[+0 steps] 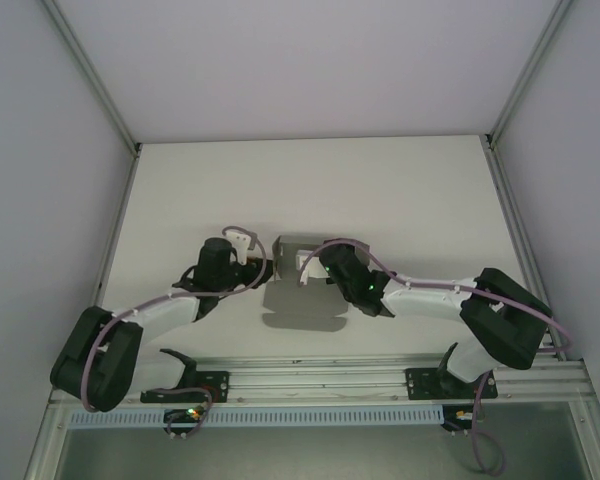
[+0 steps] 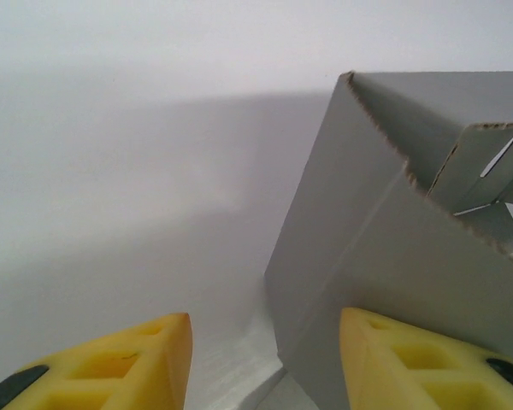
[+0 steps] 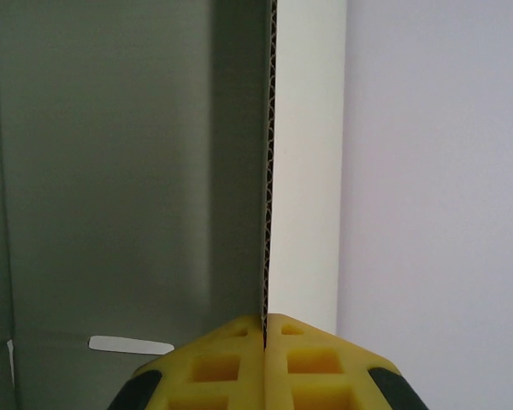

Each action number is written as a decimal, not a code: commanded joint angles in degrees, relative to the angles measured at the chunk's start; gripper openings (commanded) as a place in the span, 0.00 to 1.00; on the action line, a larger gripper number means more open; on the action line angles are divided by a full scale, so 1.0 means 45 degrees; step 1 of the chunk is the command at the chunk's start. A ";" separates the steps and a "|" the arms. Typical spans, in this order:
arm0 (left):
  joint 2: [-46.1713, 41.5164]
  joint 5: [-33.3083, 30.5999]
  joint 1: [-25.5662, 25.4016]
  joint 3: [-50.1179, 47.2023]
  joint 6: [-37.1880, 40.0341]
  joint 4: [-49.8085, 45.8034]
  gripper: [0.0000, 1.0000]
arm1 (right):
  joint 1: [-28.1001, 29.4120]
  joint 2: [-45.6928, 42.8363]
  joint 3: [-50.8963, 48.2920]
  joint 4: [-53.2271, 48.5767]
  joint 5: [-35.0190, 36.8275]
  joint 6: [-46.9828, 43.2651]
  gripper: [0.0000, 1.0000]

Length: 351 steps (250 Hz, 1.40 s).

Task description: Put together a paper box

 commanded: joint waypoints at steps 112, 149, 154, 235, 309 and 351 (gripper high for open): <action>0.2424 0.0886 -0.0546 0.0621 0.1709 0.2931 0.68 | 0.0551 0.0334 -0.0840 0.2534 0.1146 -0.1389 0.00; 0.2030 0.0347 -0.0784 0.0513 0.1863 0.1997 0.72 | 0.0923 0.0285 -0.1566 0.2805 0.1650 -0.1252 0.00; 0.1926 0.0315 -0.0815 0.0446 0.1854 0.1868 0.72 | 0.0973 0.0255 -0.1648 0.2816 0.1736 -0.1236 0.00; -0.0838 -0.0246 -0.1064 -0.0694 0.1741 0.1040 0.72 | 0.0929 -0.0427 -0.1581 0.3354 0.1948 -0.1286 0.00; -0.0379 -0.0919 -0.1041 -0.0379 0.2150 0.1622 0.68 | 0.0731 -0.0181 -0.1079 0.3640 0.1495 -0.1295 0.00; 0.0937 -0.0960 -0.1051 -0.0074 0.2425 0.2926 0.81 | 0.0765 0.0079 -0.1095 0.3520 0.1532 -0.1330 0.00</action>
